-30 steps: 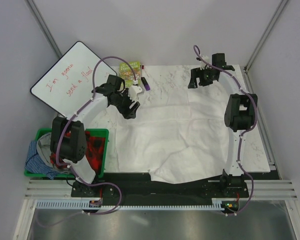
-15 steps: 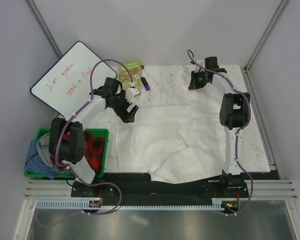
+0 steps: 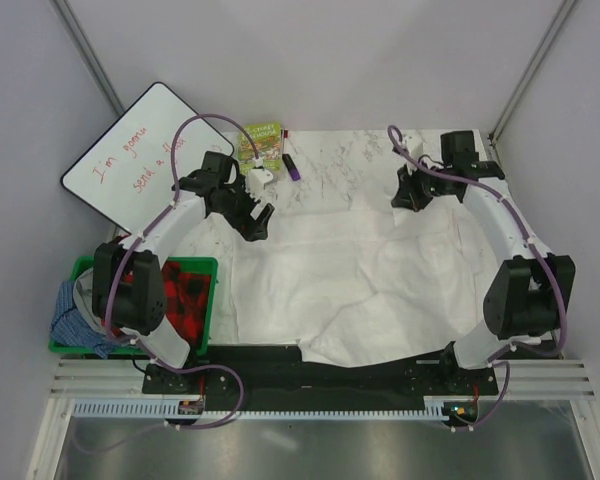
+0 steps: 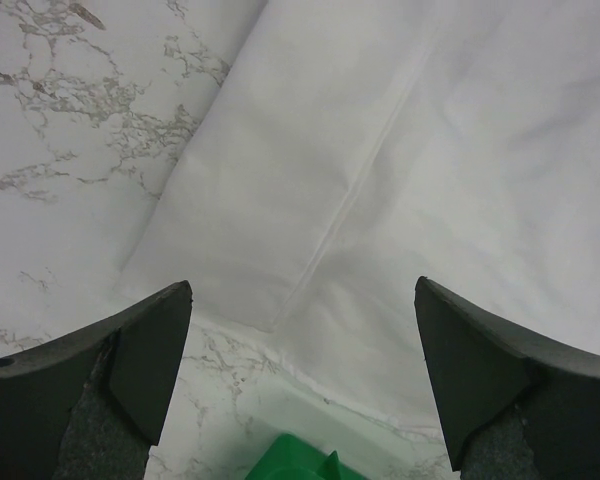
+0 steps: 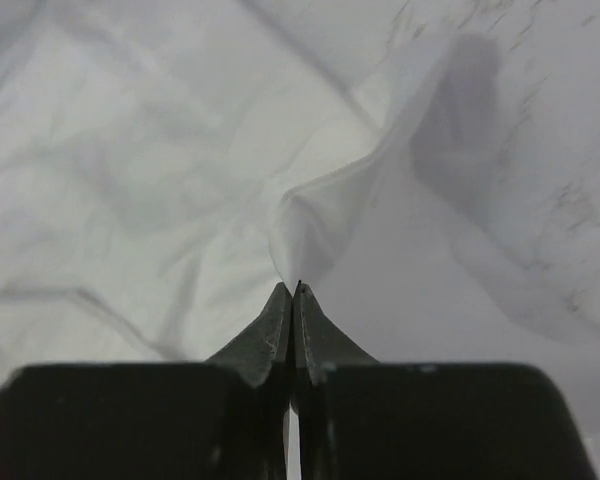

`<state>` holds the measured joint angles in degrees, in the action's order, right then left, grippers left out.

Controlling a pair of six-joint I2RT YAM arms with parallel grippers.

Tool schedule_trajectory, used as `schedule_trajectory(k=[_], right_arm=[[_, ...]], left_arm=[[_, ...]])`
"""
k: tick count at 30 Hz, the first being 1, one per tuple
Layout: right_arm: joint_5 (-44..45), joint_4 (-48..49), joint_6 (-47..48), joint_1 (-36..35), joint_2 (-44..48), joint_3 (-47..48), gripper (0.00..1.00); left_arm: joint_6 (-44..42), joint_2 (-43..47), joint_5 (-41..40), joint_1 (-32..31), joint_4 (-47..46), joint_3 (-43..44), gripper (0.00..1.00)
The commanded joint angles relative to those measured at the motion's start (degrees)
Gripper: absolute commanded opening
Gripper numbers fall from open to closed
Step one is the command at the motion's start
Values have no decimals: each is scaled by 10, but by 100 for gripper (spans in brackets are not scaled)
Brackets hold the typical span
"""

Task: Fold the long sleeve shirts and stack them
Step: Fold the shirt

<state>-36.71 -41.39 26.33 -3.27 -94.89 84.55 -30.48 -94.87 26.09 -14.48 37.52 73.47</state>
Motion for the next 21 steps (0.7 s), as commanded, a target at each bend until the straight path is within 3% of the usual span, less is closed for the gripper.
schedule_trajectory(k=[1, 5, 7, 13, 17, 21], right_arm=[[1, -138, 176, -10, 34, -150, 9], [36, -220, 271, -9, 50, -214, 63], [26, -232, 262, 2, 48, -174, 71], [-62, -214, 134, 50, -73, 38, 73], [-29, -131, -12, 43, -132, 84, 73], [1, -85, -69, 36, -187, 119, 68]], left_arm=[[17, 27, 19, 1, -13, 8, 99], [17, 23, 21, 1, -13, 4, 99], [15, 20, 24, 1, -11, 2, 99], [17, 19, 30, 2, -10, 0, 99], [17, 19, 27, 1, -10, -2, 99], [28, 19, 41, 2, -10, 4, 99]])
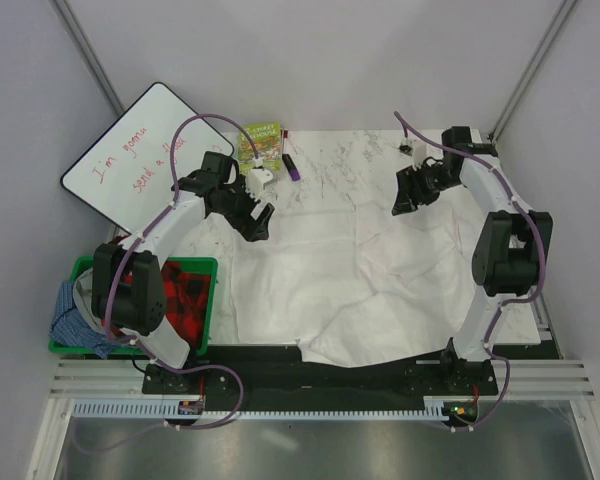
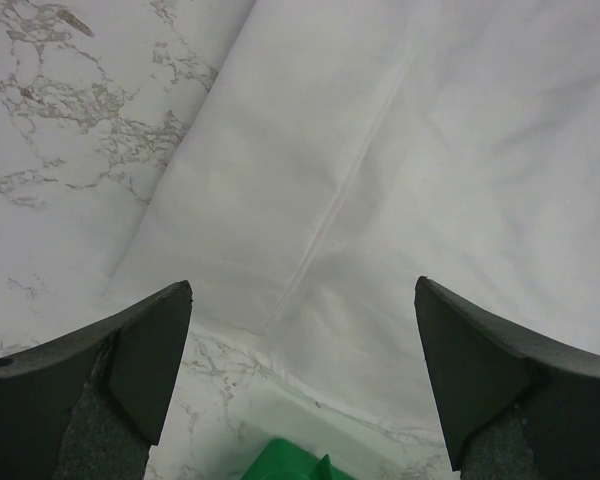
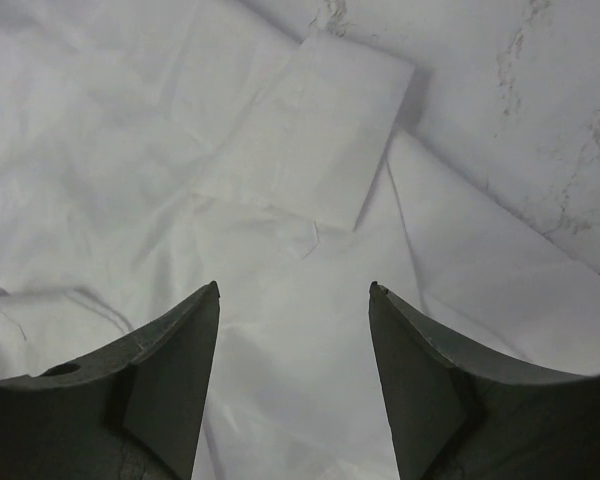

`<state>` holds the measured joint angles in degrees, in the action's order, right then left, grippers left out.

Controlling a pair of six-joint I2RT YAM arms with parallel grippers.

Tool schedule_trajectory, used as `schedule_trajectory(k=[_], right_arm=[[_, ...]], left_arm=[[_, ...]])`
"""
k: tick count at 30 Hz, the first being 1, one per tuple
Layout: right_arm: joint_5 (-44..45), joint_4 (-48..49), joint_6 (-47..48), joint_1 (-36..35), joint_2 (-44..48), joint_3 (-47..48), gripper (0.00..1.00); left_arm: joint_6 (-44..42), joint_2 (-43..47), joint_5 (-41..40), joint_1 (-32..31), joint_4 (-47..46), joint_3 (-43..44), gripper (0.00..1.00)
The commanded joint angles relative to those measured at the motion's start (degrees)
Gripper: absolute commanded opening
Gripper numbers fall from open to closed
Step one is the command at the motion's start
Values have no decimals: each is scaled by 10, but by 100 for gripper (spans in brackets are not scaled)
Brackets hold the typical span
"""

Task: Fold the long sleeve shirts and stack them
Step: Fold the shirt

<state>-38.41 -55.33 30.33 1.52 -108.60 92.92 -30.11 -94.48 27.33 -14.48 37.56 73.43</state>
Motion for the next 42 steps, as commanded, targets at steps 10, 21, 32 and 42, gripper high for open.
schedule_trajectory(k=[10, 21, 32, 42], right_arm=[[27, 121, -189, -41, -130, 37, 60], [91, 184, -231, -46, -151, 8, 58], [6, 163, -211, -57, -120, -20, 6], [-65, 80, -106, -56, 66, -87, 0]], left_arm=[[37, 13, 31, 1, -13, 9, 99], [44, 19, 31, 2, -14, 11, 99], [48, 22, 21, 2, -27, 4, 99], [18, 88, 85, -11, -38, -13, 98]])
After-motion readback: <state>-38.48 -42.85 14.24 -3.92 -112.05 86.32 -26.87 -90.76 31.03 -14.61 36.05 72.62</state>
